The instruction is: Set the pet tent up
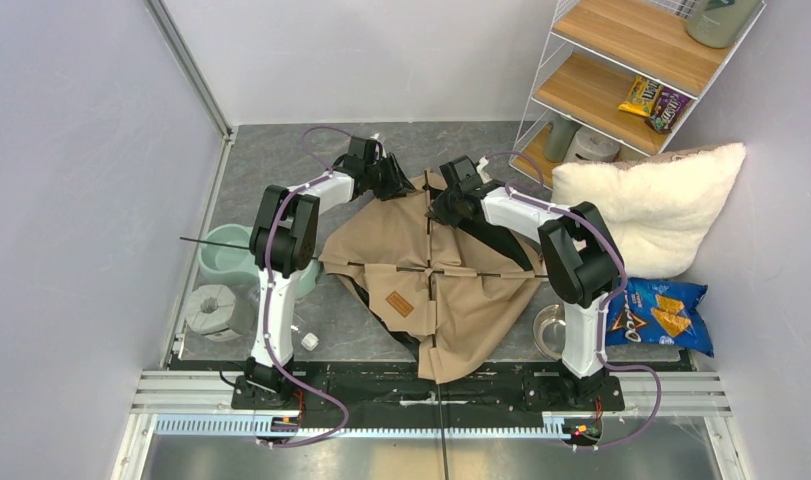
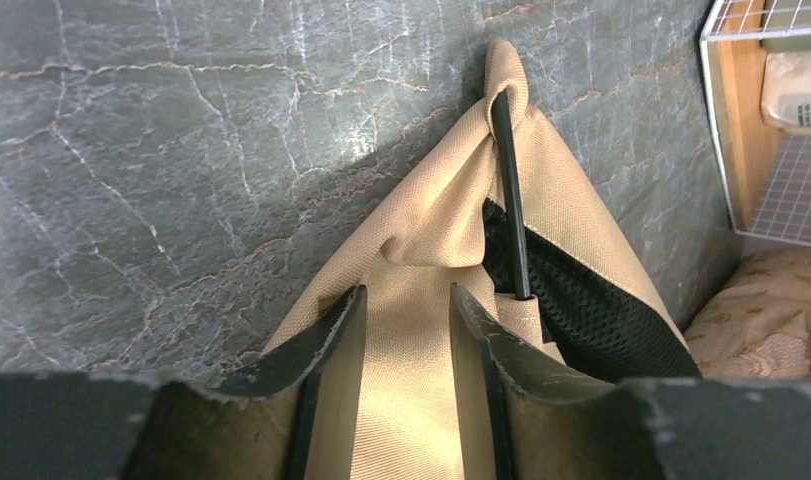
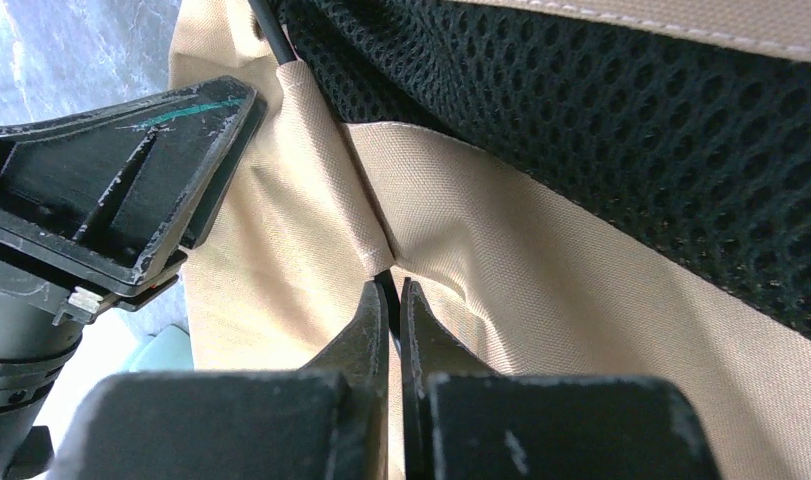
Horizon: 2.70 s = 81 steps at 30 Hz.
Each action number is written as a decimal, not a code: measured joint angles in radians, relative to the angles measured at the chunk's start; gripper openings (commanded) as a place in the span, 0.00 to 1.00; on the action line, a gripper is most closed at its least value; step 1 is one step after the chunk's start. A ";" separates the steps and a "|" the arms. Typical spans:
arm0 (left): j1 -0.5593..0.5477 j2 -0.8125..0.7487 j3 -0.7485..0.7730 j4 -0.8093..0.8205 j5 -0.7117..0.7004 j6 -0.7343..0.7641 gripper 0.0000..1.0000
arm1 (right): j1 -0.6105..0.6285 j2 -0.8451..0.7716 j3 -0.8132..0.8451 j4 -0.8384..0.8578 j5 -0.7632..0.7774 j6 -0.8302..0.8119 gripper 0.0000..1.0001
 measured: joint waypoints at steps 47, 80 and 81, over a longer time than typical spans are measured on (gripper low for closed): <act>0.023 0.079 0.193 -0.227 0.057 0.385 0.02 | -0.025 0.045 0.000 0.050 -0.118 -0.050 0.00; -0.027 -0.064 -0.034 -0.082 0.047 0.296 0.02 | -0.051 -0.024 -0.016 -0.065 -0.129 0.000 0.00; -0.027 -0.065 -0.035 -0.081 0.047 0.296 0.02 | -0.056 -0.015 -0.013 -0.055 -0.146 -0.010 0.00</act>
